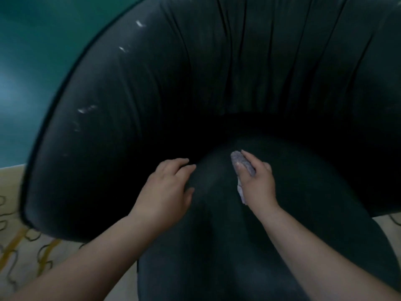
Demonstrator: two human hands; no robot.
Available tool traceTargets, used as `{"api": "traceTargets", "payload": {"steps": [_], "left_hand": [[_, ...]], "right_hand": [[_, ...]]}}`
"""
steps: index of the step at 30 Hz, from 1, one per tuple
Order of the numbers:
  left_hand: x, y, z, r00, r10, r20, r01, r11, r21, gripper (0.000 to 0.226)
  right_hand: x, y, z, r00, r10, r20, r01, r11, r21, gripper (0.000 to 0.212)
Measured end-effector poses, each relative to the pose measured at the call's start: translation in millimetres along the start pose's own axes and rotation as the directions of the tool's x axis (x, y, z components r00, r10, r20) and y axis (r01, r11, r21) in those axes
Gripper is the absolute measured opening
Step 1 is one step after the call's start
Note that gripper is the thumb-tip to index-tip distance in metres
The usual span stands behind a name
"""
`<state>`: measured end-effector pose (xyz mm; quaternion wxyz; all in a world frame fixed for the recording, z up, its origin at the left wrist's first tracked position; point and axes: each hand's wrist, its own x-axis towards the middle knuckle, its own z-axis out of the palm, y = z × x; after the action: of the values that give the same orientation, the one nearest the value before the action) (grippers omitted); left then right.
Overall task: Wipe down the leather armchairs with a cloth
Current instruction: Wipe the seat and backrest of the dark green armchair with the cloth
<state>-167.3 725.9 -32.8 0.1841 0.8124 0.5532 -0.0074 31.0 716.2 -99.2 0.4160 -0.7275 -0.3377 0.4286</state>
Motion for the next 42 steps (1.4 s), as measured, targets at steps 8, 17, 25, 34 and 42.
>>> {"api": "traceTargets", "payload": {"steps": [8, 17, 25, 34, 42], "left_hand": [[-67.6, -2.1, -109.6, 0.95, -0.059, -0.307, 0.051, 0.998, -0.033, 0.057], [-106.1, -106.5, -146.0, 0.942, -0.284, -0.177, 0.263, 0.955, -0.137, 0.102], [-100.2, -158.5, -141.0, 0.98, -0.17, 0.1, 0.196, 0.884, -0.424, 0.112], [-83.2, -174.6, -139.3, 0.993, -0.074, 0.088, 0.106, 0.881, -0.461, 0.112], [-59.5, -174.5, -140.1, 0.993, -0.08, 0.087, 0.114, 0.843, -0.525, 0.113]], "right_hand": [[-54.8, -65.1, 46.6, 0.989, -0.082, 0.126, 0.069, 0.992, 0.102, 0.034], [-109.8, -110.3, 109.5, 0.97, -0.231, 0.075, 0.208, 0.949, 0.235, 0.033], [-151.4, -130.9, 202.7, 0.79, -0.613, 0.028, 0.613, 0.786, -0.078, 0.042], [-139.6, -137.8, 222.2, 0.76, -0.643, -0.097, 0.623, 0.762, -0.178, 0.037], [-106.8, -147.7, 215.8, 0.768, -0.622, -0.155, 0.602, 0.783, -0.156, 0.036]]}}
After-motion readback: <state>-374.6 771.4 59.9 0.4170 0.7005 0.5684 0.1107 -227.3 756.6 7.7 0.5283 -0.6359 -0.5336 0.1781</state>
